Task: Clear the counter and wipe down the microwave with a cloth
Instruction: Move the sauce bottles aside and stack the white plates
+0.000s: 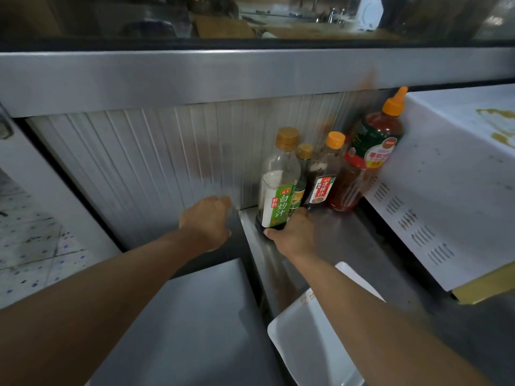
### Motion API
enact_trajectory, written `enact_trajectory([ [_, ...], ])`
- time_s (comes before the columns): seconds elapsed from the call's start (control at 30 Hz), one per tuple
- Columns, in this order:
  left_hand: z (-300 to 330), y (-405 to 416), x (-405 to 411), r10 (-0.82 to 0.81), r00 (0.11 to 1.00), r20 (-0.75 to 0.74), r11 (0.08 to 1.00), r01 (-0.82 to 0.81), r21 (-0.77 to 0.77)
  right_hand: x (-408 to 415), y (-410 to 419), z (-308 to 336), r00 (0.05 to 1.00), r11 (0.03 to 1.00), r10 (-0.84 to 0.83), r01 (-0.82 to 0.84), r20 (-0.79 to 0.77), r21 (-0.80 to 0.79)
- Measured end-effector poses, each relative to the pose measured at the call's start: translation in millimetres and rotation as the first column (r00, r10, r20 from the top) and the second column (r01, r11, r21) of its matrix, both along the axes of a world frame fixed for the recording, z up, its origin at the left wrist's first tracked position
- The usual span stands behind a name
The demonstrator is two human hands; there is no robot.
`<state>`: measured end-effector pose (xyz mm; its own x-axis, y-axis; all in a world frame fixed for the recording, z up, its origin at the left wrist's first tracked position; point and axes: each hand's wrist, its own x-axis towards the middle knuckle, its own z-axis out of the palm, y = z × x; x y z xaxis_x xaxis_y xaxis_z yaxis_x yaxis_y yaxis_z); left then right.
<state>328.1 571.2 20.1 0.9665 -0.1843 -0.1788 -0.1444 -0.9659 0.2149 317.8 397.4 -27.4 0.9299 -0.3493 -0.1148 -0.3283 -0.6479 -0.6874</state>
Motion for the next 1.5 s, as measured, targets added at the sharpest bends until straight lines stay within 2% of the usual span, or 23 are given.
enact_trajectory([
  [0.27,-17.5,-3.2,9.3,-0.014,1.000,-0.003,0.999,0.014,0.044,21.5,10.4,-29.7,0.987,0.990,-0.121,0.113,0.104,0.080],
  [0.77,-33.3,-2.7,22.5,-0.027,0.999,0.020,0.998,0.025,0.059,52.4,18.4,-35.1,0.969,0.981,-0.187,0.174,0.164,0.092],
  [0.97,-29.7,-4.5,16.4,-0.042,0.999,0.027,0.996,0.040,0.076,44.0,11.7,-28.0,0.993,0.995,-0.084,0.079,0.082,0.064],
  [1.13,-16.8,-10.4,5.2,-0.041,0.999,0.012,0.998,0.040,0.049,15.4,-7.8,-7.5,0.998,0.997,0.048,-0.047,0.026,-0.065],
  [1.27,1.1,-19.9,-10.5,-0.065,0.998,0.004,0.998,0.065,0.016,-16.9,-28.0,17.5,0.972,0.966,0.207,-0.220,-0.108,-0.137],
  [1.33,10.5,-25.3,-19.9,-0.086,0.996,-0.004,0.996,0.086,0.014,-34.5,-37.3,30.0,0.951,0.927,0.249,-0.288,-0.182,-0.241],
  [1.4,20.2,-31.4,-29.9,-0.106,0.994,-0.014,0.994,0.106,0.012,-53.4,-45.6,42.6,0.941,0.891,0.268,-0.324,-0.208,-0.318],
  [1.5,33.1,-42.1,-48.3,-0.147,0.989,-0.011,0.989,0.147,-0.007,-86.0,-58.0,62.5,0.952,0.901,0.222,-0.284,-0.212,-0.328],
])
